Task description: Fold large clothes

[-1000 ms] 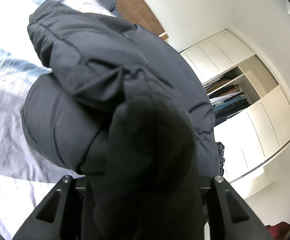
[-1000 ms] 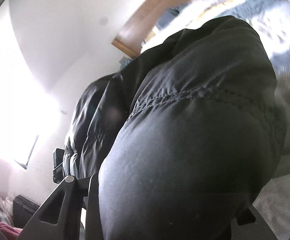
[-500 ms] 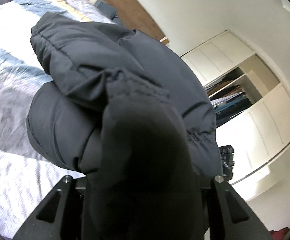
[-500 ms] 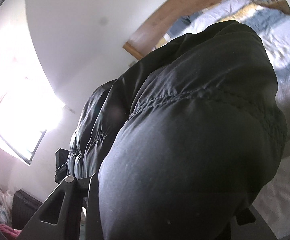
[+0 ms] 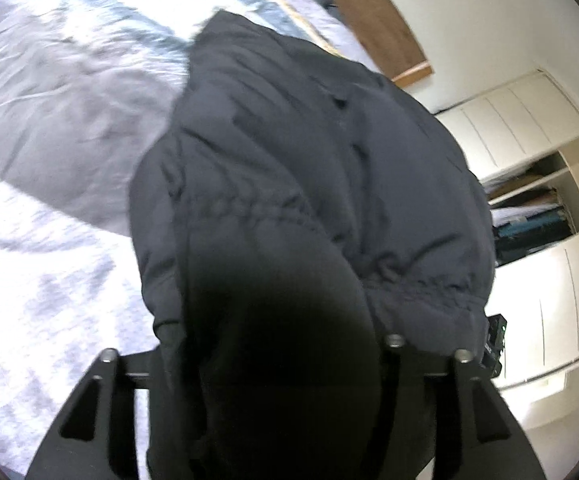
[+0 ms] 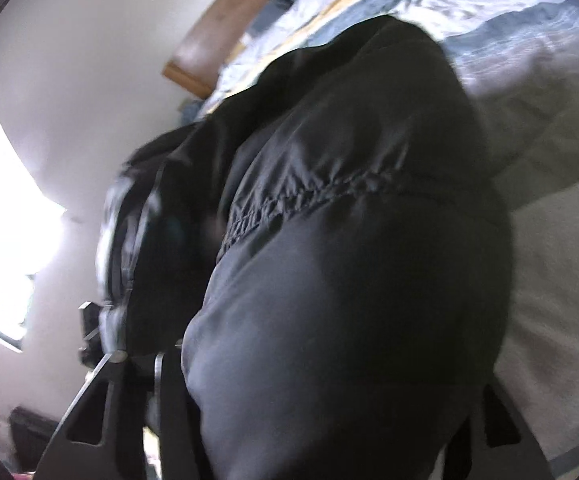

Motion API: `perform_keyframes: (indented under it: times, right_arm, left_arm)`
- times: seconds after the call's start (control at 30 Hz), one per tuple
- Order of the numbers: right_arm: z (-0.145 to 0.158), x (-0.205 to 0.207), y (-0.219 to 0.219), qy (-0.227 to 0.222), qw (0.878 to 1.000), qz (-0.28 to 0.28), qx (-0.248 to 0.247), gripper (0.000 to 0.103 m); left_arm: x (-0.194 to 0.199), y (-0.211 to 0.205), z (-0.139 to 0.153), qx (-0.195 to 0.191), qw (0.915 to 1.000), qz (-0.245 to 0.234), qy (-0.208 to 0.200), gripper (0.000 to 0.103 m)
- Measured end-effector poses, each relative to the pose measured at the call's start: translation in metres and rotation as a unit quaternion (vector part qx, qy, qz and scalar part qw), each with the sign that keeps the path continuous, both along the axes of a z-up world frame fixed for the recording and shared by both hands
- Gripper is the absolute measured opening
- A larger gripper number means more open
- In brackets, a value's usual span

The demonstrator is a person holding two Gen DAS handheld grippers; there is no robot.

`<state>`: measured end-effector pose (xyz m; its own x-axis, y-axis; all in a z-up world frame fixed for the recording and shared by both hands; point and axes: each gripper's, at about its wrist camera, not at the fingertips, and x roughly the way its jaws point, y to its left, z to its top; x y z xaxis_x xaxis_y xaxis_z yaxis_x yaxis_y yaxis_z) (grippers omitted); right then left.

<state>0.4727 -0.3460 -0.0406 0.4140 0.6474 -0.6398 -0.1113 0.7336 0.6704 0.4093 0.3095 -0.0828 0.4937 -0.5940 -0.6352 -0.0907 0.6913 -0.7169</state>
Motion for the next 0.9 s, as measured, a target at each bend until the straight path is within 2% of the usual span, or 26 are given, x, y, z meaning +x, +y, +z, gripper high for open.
perform_keyframes:
  times: [0.03,0.07,0.13,0.2,0.27,0.4,0.5,0.53,0.63,0.67,0.83,0.87,0.9]
  right_arm:
    - [0.0,-0.001,-0.003,0.0,1.0,-0.007,-0.013,0.068]
    - [0.013,0.003,-0.013,-0.001,1.0,-0.01,-0.02,0.074]
    - [0.017,-0.002,-0.035,-0.002,0.999,-0.022,-0.037,0.082]
    - [0.022,-0.007,-0.049,-0.003,0.998,-0.039,-0.046,0.083]
    - [0.033,-0.015,-0.067,-0.011,0.996,-0.063,-0.059,0.089]
    - [0.051,-0.048,-0.087,-0.014,0.989,-0.097,-0.113,0.089]
    - [0.075,-0.071,-0.077,-0.03,0.982,-0.095,-0.157,0.089]
    - [0.072,-0.076,-0.086,-0.034,0.982,-0.094,-0.159,0.089]
    - [0.089,-0.089,-0.077,-0.052,0.981,-0.09,-0.162,0.089]
    - [0.089,-0.095,-0.072,-0.058,0.981,-0.087,-0.161,0.089]
    - [0.109,-0.138,-0.042,-0.082,0.98,-0.078,-0.166,0.089]
    - [0.111,-0.149,-0.038,-0.085,0.979,-0.079,-0.168,0.089]
    - [0.115,-0.158,-0.034,-0.09,0.978,-0.078,-0.169,0.09]
  left_arm:
    - [-0.009,0.004,0.002,0.001,1.0,0.002,0.002,0.057]
    - [-0.012,0.014,0.004,0.003,1.0,0.006,0.003,0.058]
    - [-0.02,0.033,0.011,0.009,0.9999,0.014,0.003,0.058]
    - [-0.03,0.066,0.014,0.015,0.9997,0.019,0.003,0.059]
    - [-0.034,0.074,0.027,0.043,0.9987,0.026,0.004,0.064]
    - [-0.041,0.072,0.065,0.09,0.9942,0.059,-0.001,0.065]
    - [-0.061,0.078,0.089,0.125,0.9888,0.082,-0.002,0.065]
    - [-0.071,0.079,0.098,0.136,0.987,0.085,-0.002,0.065]
    - [-0.094,0.069,0.13,0.16,0.9826,0.093,-0.018,0.065]
    - [-0.093,0.052,0.141,0.167,0.9811,0.095,-0.024,0.065]
    - [-0.136,0.007,0.172,0.203,0.97,0.113,-0.073,0.065]
    - [-0.147,-0.003,0.177,0.21,0.9675,0.113,-0.084,0.066]
    - [-0.153,-0.013,0.184,0.218,0.9654,0.112,-0.089,0.071]
